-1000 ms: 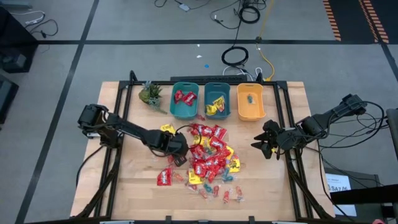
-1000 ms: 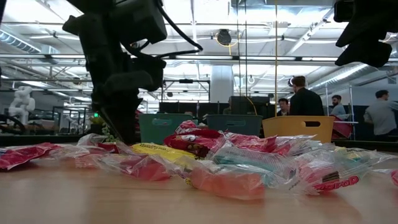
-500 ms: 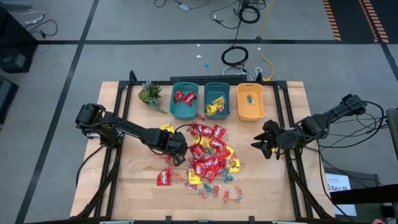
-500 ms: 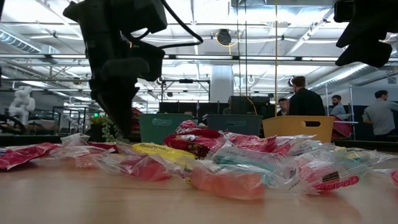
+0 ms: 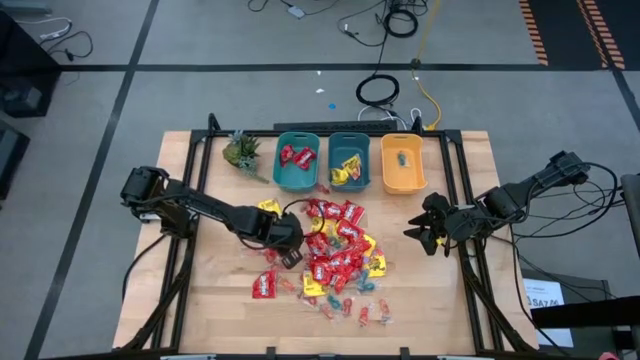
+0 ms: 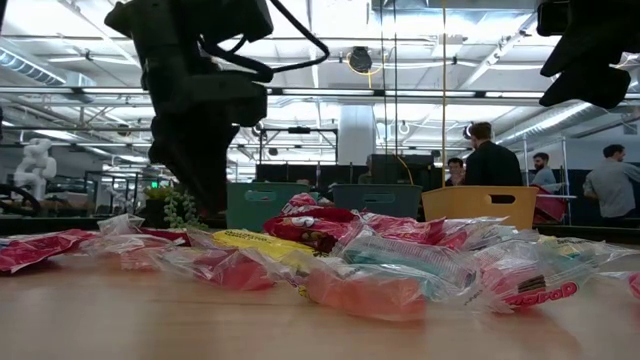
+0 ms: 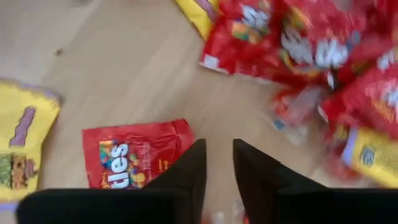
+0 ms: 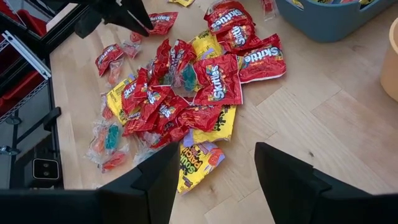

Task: Sort candy
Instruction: Put the red candy into the green bin, then put the orange gummy candy into the yellow bin

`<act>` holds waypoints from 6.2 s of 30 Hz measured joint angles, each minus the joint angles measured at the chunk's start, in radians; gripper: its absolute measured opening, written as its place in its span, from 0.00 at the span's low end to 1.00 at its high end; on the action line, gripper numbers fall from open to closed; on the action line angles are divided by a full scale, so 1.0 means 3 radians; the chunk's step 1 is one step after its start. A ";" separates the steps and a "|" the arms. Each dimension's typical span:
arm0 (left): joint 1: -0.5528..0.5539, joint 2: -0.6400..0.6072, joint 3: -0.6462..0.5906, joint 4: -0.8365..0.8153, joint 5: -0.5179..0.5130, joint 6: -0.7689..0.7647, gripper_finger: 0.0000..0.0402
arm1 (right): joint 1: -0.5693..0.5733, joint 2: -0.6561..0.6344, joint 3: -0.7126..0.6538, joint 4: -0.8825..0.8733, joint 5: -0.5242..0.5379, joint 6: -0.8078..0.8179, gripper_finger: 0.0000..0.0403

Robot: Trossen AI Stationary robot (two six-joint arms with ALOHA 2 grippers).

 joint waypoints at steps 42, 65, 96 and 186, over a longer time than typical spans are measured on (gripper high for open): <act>0.0057 0.0189 -0.0257 -0.0321 0.0059 -0.0191 0.51 | 0.0000 0.0001 0.0000 0.0049 -0.0176 0.0027 0.49; 0.0427 0.0171 0.1064 -0.1264 -0.0193 0.0867 0.05 | 0.0000 0.0001 0.0000 0.0036 -0.0163 -0.0052 0.49; 0.2244 0.0165 0.1640 -0.1268 0.0152 0.2559 0.28 | -0.0003 0.0001 0.0000 0.0001 0.0401 0.0187 0.49; -0.0972 -0.2655 -0.1137 -0.0068 -0.0448 0.1471 0.28 | 0.0741 0.3834 0.2207 -0.0294 -0.1083 0.3641 0.49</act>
